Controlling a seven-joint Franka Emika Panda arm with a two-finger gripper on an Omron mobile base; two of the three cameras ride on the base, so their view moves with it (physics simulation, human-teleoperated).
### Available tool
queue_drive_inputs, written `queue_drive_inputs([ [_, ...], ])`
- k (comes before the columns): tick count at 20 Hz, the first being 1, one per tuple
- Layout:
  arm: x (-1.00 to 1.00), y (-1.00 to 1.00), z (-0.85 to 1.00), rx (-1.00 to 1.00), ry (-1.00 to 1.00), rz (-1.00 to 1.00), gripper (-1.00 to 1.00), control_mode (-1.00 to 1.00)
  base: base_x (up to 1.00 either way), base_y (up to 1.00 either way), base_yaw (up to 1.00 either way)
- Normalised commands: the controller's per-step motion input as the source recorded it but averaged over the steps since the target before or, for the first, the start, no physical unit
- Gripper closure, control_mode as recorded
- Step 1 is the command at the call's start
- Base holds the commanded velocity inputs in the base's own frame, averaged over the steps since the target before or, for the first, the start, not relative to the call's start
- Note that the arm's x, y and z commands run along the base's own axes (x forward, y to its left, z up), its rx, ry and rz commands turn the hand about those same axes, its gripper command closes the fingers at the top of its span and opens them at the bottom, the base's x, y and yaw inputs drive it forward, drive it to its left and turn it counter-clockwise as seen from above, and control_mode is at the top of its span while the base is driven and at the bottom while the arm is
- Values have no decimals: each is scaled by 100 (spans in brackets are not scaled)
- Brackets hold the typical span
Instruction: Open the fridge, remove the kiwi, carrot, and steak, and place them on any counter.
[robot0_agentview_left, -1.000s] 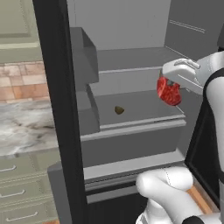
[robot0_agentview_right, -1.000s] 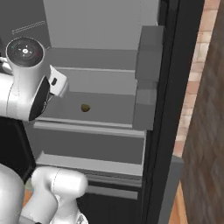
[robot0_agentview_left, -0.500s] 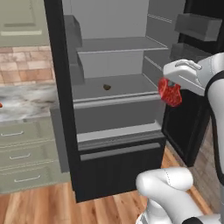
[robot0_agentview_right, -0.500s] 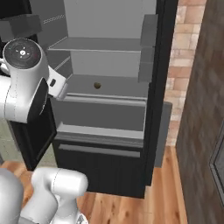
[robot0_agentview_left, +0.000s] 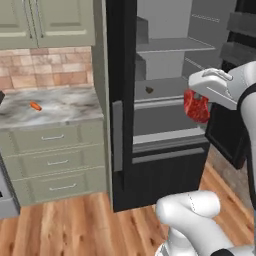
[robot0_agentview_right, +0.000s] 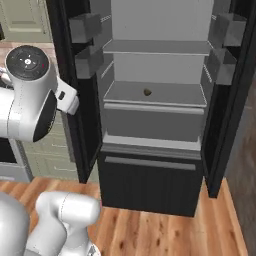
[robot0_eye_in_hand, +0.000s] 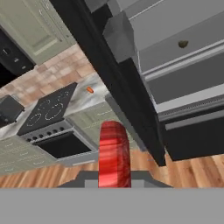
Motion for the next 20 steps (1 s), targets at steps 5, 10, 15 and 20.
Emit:
queue_drive_inputs([
  [5, 0, 0, 0, 0, 0, 0, 100, 100, 0, 100, 0],
  [10, 0, 0, 0, 0, 0, 0, 100, 100, 0, 100, 0],
  [15, 0, 0, 0, 0, 0, 0, 100, 100, 55, 77, -6],
  [20, 0, 0, 0, 0, 0, 0, 100, 100, 100, 39, -9],
])
